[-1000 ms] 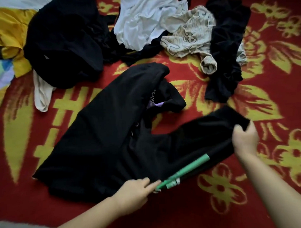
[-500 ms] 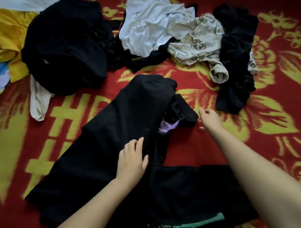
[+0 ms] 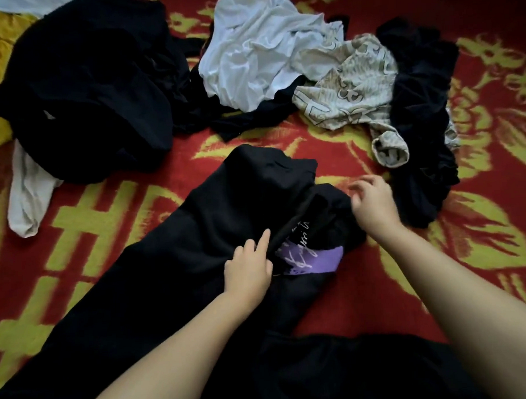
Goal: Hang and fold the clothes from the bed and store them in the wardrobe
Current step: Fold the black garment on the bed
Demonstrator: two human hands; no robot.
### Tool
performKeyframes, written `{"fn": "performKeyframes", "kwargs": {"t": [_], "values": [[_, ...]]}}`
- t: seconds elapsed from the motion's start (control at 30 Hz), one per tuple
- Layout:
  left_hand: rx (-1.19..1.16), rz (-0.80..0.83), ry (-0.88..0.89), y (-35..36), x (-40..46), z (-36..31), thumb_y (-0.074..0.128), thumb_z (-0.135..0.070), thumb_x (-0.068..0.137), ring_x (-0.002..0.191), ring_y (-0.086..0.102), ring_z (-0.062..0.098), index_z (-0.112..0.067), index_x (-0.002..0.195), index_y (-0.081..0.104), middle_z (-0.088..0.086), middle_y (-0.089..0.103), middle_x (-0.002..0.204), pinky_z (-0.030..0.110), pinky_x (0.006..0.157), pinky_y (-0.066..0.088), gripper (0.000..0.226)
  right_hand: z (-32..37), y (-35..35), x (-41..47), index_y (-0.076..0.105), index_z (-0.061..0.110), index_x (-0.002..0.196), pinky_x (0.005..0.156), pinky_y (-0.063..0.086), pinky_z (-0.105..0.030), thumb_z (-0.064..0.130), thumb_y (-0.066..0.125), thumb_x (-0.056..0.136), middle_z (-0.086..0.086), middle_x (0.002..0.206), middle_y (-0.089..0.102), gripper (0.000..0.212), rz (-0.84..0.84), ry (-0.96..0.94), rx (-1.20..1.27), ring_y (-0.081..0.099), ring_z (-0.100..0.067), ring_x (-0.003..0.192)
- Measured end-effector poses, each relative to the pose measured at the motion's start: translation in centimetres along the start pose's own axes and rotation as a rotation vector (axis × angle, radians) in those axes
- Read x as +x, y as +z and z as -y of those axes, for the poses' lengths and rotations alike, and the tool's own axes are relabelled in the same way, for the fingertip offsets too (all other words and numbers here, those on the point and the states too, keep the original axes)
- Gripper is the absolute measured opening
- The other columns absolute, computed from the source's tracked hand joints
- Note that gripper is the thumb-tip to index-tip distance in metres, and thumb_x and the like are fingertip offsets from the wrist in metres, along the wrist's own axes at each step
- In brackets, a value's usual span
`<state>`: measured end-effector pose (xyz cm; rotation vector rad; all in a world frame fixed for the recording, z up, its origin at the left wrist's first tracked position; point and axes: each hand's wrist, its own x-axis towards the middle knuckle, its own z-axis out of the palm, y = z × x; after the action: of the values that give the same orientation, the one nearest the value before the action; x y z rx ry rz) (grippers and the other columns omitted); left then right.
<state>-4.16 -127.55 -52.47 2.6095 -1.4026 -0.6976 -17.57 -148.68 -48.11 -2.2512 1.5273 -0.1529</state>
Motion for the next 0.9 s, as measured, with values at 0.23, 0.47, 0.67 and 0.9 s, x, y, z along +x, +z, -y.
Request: {"fn": "performKeyframes", "kwargs": {"t": [0.23,0.47,0.67,0.9], "values": [[-0.478,-0.118,0.100,-0.1,-1.4,2.1,0.043,-0.008,0.095,0.094,0.052,0.019,-0.021,0.146,0.037,-0.006,0.045,0.093,0.036,0.084,0.045,0.053,10.1,2.7,6.0,0.057,-0.001,0.117,0.067,0.053,-0.031,0.017,0.063,0.088,-0.014,0.098,0.064,0.035,0.265,0.489,0.879,0.065,-0.026,0.082],[-0.348,-0.300,0.465,-0.1,-5.5,0.9,0.045,-0.022,0.082,0.061,0.053,0.013,-0.011,0.129,0.060,-0.001,0.054,0.075,0.024,0.058,0.044,0.051,4.8,-3.5,2.0,0.070,0.025,0.091,0.078,0.047,-0.016,0.014,0.061,0.082,0.011,0.086,0.069,0.017,-0.048,-0.063,0.740,0.063,0.000,0.085],[0.006,0.132,0.373,2.9,-6.5,0.2,0.027,-0.053,0.098,0.112,0.046,0.015,-0.033,0.151,0.018,-0.003,0.042,0.123,0.028,0.091,0.039,0.057,-2.2,-0.2,0.8,0.041,0.007,0.142,0.108,0.032,-0.041,0.049,0.051,0.092,-0.018,0.140,0.048,0.066,0.229,0.275,0.087,0.044,-0.033,0.130],[0.029,0.229,0.410,2.9,-6.4,0.9,0.033,-0.050,0.097,0.109,0.043,0.015,-0.038,0.151,0.014,-0.003,0.040,0.119,0.028,0.094,0.037,0.058,4.1,1.2,5.1,0.056,0.005,0.123,0.090,0.042,-0.035,0.071,0.049,0.082,-0.013,0.119,0.060,0.079,0.511,0.199,-0.015,0.056,-0.032,0.112]]}}
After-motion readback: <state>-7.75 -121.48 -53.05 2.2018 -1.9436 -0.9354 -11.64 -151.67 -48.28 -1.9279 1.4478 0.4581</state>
